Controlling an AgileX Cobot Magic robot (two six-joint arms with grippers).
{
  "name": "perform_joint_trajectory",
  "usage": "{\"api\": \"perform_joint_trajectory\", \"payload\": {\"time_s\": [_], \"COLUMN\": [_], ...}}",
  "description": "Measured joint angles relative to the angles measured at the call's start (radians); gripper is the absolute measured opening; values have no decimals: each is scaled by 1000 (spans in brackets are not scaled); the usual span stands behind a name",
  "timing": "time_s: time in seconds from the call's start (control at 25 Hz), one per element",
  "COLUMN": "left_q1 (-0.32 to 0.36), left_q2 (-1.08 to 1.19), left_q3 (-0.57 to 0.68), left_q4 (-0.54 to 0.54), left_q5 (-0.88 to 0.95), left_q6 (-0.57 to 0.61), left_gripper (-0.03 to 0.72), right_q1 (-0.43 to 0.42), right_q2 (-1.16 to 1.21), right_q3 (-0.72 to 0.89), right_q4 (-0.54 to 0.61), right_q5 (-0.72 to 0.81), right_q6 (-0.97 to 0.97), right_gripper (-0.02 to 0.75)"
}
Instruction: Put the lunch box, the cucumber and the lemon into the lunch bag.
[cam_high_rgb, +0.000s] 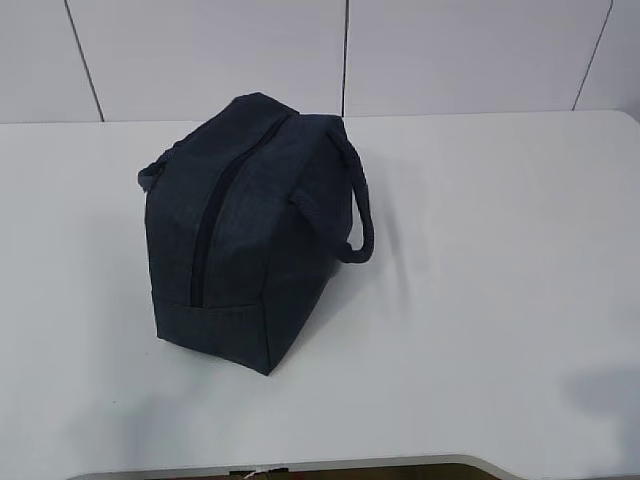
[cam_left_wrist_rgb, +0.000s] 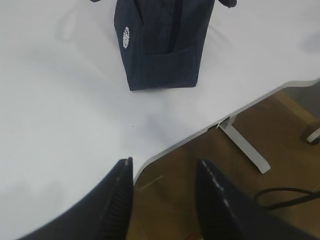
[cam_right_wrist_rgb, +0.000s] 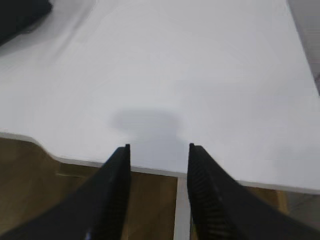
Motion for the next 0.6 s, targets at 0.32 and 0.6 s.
{"api": "perform_joint_trajectory", "payload": {"time_s": [0.32,0.6], "left_q1": [83,270], "left_q2": [0,0], "left_q3": [4,5], "left_q4": [4,9], "left_q5": [0,0], "left_q6": [2,2], "left_gripper": [291,276], "right_q1": [-121,-121], "right_q2": [0,0], "right_q3": [0,0], "right_q4": [16,22], "right_q5": [0,0], "right_q6": [2,4], "right_gripper": [317,318]}}
